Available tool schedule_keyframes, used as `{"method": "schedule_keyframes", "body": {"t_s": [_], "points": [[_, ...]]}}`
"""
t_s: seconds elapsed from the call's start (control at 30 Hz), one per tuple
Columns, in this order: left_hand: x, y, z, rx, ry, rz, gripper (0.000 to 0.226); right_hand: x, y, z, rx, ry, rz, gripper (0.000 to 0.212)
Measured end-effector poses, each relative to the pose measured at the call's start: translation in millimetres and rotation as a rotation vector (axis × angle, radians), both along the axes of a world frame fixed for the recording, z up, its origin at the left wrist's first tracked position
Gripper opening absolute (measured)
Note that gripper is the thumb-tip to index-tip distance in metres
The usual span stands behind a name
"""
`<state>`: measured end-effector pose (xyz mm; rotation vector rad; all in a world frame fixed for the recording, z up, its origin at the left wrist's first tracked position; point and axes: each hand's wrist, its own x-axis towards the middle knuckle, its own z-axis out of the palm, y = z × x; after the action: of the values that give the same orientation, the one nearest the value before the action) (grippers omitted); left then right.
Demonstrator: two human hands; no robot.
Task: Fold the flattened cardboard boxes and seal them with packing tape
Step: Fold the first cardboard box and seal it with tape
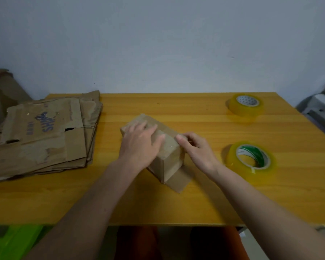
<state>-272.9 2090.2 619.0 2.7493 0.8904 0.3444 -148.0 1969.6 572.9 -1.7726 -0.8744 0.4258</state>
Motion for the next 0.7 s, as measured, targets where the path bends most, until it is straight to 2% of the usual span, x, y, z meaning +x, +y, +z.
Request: {"method": "schedule_keyframes", "body": {"t_s": [0.07, 0.13, 0.17, 0.23, 0.3, 0.4, 0.53, 0.6, 0.7], "points": [[5.5, -9.7, 2.1, -0.07, 0.189, -0.096, 0.098, 6.6, -6.3, -7.8, 0.02, 0.017, -0.046, 0.044], [8.7, -12.0, 5.4, -0.071, 0.316, -0.161, 0.114, 16.5, -10.6, -15.5, -0.023, 0.013, -0.113, 0.054], [9.9, -11.2, 6.1, -0.06, 0.351, -0.186, 0.114, 22.1, -11.9, -18.5, -0.098, -0.039, -0.133, 0.05], [13.2, -9.5, 7.7, -0.044, 0.381, -0.234, 0.105, 35.6, -14.0, -26.8, -0.37, -0.301, -0.095, 0.035], [17.3, -10.0, 7.7, -0.023, 0.382, -0.297, 0.091, 46.1, -15.6, -32.0, -0.591, -0.489, 0.006, 0.035], [25.0, -13.1, 6.2, 0.02, 0.368, -0.384, 0.076, 58.8, -17.6, -29.9, -0.731, -0.615, 0.082, 0.041], [42.7, -13.2, 4.8, 0.072, 0.324, -0.532, 0.065, 74.0, -21.7, -11.6, -1.029, -0.81, -0.039, 0.037], [51.4, -14.6, 4.7, 0.114, 0.297, -0.6, 0.059, 79.9, -21.9, -1.4, -0.97, -0.78, -0.1, 0.039], [58.8, -16.6, -3.8, 0.175, 0.22, -0.661, 0.054, 77.6, -20.9, 17.5, -0.374, -0.401, -0.152, 0.036]]}}
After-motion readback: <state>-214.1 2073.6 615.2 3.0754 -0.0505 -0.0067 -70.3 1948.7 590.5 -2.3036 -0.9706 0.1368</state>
